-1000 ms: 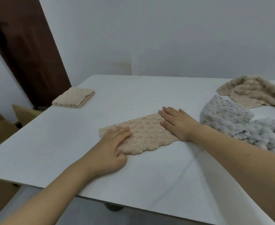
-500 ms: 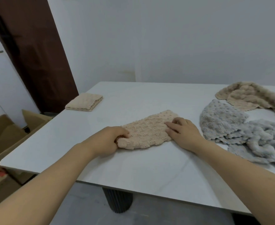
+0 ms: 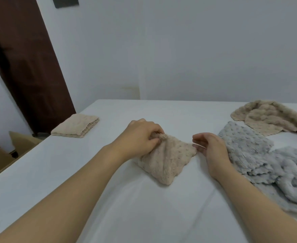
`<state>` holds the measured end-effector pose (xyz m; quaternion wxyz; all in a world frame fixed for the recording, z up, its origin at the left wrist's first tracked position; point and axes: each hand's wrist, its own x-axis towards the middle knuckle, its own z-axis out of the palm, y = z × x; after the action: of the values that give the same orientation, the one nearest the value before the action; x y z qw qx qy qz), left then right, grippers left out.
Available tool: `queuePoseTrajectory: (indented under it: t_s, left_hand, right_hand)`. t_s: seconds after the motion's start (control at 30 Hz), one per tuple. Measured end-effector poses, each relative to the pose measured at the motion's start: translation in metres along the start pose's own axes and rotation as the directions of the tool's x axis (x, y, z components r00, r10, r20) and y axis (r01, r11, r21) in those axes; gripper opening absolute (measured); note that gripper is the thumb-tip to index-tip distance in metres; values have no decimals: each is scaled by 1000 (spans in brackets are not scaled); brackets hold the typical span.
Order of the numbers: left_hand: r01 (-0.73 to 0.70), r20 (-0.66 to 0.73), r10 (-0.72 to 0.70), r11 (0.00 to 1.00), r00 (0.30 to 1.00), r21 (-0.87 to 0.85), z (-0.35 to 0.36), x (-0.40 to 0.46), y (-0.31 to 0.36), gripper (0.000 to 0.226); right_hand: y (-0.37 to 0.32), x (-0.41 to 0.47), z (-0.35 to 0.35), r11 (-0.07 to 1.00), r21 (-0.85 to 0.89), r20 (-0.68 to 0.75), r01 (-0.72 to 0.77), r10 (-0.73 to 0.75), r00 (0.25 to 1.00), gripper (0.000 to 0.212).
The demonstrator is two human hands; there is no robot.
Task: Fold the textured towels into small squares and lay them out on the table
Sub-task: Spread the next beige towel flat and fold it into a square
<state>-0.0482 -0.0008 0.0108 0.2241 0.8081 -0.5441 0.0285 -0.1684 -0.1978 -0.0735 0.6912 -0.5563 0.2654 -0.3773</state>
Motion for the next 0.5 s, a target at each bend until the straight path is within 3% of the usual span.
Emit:
queuePoseTrajectory:
  t_s: [0.13,0.27,0.4,0.5]
  left_hand:
    - [8,125,-1,999,992,-51,23,45,0,14]
    - [4,229,4,999,973,-37,50,75,-4,6]
    - [37,219,-13,994,976,-105,68,82,-10,5]
    - [127,187,-103,985,977,-120,71,79,-12,20]
  right_hand:
    - [8,5,6,982,-185,-30,30,-36,999,27]
    - [8,7,5,991,-131,-69,15,-24,997,26]
    - [6,4,4,946,-316,-27,69,-82,996,37]
    - [3,-1,3,881,-454,51,131,-121,991,15]
